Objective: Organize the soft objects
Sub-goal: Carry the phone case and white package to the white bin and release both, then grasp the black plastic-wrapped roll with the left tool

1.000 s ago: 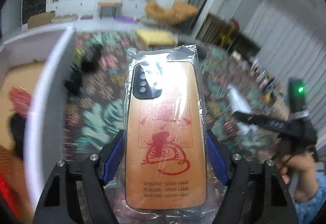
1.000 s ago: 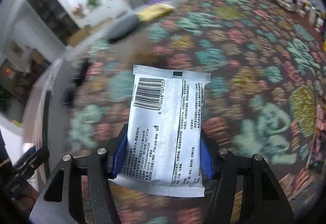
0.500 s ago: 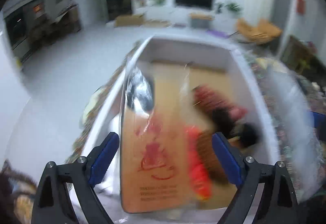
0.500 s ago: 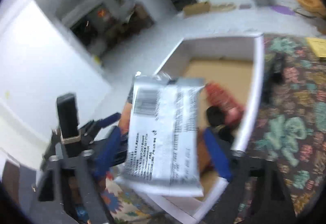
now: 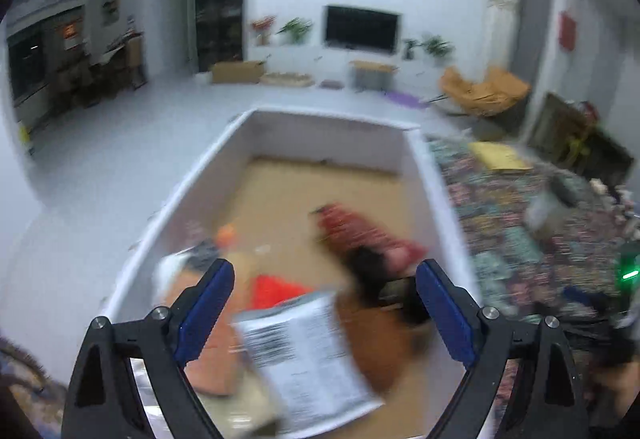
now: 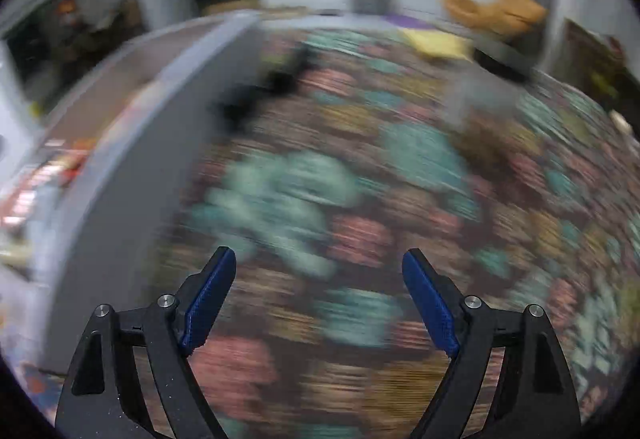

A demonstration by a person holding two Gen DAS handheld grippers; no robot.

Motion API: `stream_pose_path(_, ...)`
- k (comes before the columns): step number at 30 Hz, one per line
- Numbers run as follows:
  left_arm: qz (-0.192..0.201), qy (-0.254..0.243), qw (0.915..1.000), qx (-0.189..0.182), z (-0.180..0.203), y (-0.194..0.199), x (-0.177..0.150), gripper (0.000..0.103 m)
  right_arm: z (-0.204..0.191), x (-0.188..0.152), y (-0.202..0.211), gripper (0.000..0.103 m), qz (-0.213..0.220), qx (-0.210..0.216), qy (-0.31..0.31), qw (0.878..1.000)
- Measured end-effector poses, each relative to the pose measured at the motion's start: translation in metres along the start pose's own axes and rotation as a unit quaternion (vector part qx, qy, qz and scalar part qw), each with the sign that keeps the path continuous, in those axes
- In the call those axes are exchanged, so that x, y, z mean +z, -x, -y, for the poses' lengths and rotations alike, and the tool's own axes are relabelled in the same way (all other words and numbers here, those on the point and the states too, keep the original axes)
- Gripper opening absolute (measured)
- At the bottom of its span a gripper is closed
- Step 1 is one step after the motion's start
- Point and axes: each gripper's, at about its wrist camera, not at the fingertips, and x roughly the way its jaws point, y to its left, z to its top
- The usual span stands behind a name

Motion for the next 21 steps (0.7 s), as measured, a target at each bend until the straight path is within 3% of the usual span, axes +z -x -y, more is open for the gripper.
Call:
stream_pose_path(5, 0.0, -0.05, 0.9931, -0.106, 0.076, 0.011, -0.001, 0.092, 0.098, -0.021, -0.012, 0.087, 0.012, -0.111, -0.056, 0.992)
stream_pose_path(8, -0.015, -0.095, 0.9837, -0.152, 0.127, 0.009, -0.019, 0.093, 0.13, -0.032, -0.013, 0.087, 0.01, -0.119, -0.105, 0.987)
stream_pose_path(11, -0.056, -0.126, 0.9728, -0.186, 0.174, -0.008, -0.048, 0.093, 0.145, -0.031, -0.02, 0.087, 0.014, -0.107, -0.146, 0.983)
stream_pose_path(16, -0.141, -0.154, 0.9591, -0.192, 0.229, -0.055, -0.101, 0.093, 0.163, -0.035, -0.021, 0.087, 0.013, -0.101, -0.184, 0.978)
stream_pose_path(21, -0.181, -0.139, 0.9611, -0.155, 0.236, -0.094, -0.122, 0.093, 0.155, -0.039, -0.02, 0.09, 0.014, -0.106, -0.18, 0.978)
